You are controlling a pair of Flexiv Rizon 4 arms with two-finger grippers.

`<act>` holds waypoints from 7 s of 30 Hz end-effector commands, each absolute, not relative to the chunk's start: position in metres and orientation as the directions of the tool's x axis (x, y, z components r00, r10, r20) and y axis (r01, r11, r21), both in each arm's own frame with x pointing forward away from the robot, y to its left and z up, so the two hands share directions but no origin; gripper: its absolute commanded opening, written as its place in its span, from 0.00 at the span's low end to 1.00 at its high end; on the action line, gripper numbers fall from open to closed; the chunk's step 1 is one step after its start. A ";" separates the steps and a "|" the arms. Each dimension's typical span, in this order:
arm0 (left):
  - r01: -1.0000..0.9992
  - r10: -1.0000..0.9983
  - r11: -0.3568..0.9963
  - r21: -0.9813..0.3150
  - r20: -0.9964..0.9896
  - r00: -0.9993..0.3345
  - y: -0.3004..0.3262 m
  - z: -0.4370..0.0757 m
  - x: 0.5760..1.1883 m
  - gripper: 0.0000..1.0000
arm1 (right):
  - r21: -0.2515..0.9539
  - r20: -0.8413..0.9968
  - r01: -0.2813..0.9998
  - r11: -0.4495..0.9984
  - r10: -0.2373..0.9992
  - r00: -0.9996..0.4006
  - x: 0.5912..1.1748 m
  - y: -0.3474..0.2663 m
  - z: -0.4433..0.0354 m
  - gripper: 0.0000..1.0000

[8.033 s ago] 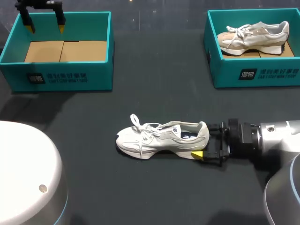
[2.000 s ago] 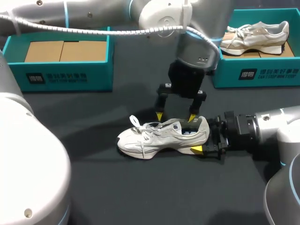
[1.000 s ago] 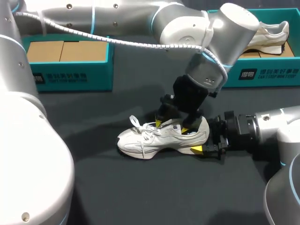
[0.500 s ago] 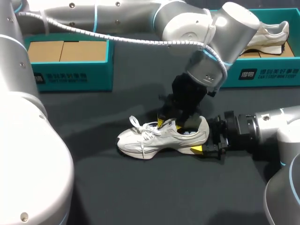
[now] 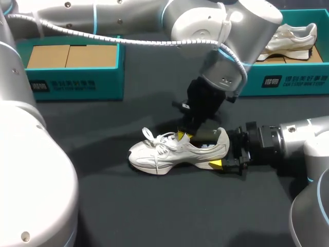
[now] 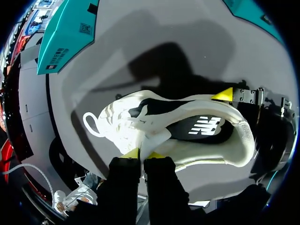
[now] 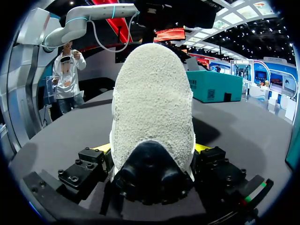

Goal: Take the shoe out of the shoebox, open the shoe tongue, remove and reinsert the insole, then place the shoe into the shoebox

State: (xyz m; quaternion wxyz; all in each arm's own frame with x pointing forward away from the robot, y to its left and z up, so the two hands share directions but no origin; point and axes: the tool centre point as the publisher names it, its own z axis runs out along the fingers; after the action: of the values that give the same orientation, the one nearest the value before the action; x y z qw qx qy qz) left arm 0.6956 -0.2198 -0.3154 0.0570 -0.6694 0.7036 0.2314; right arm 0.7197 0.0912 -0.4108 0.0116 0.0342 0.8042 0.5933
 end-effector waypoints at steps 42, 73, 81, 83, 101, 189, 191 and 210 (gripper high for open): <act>-0.955 -0.961 -0.135 0.264 -0.270 0.061 -0.109 -0.348 0.690 0.36 | 0.954 0.022 0.042 0.297 0.070 -0.997 0.719 0.091 -0.410 0.00; -0.969 -0.973 0.228 0.094 -0.021 -0.231 -0.123 -0.244 0.690 0.47 | 0.954 0.022 0.042 0.297 0.070 -0.997 0.719 0.091 -0.410 0.00; -0.805 -0.805 0.591 0.041 0.085 -0.587 -0.149 -0.210 0.696 0.25 | 0.954 0.022 0.042 0.297 0.070 -0.997 0.719 0.091 -0.410 0.00; -0.735 -0.734 0.677 0.031 0.104 -0.671 -0.154 -0.204 0.697 0.00 | 0.954 0.022 0.042 0.297 0.070 -0.997 0.719 0.091 -0.410 0.00; -0.408 -0.406 0.913 -0.025 0.049 -0.912 -0.174 -0.206 0.704 0.00 | 0.954 0.022 0.042 0.297 0.070 -0.997 0.719 0.091 -0.410 0.00; 0.044 0.055 0.998 -0.053 0.240 -0.969 -0.230 -0.385 0.697 0.06 | 0.954 0.022 0.042 0.297 0.070 -0.997 0.719 0.091 -0.410 0.00; 0.041 0.051 0.998 -0.049 0.237 -0.970 -0.229 -0.388 0.697 0.17 | 0.954 0.022 0.042 0.297 0.070 -0.997 0.719 0.091 -0.410 0.00; 0.018 0.019 0.999 -0.047 0.016 -1.000 -0.236 -0.434 0.703 0.25 | 0.954 0.022 0.042 0.297 0.070 -0.997 0.719 0.091 -0.410 0.00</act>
State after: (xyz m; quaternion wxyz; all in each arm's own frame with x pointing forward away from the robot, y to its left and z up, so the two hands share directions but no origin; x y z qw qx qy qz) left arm 0.7042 -0.2297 -0.4056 -0.0236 0.0137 0.9993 -0.0262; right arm 0.7195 0.0898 -0.4137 0.0117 0.0344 0.8046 0.5928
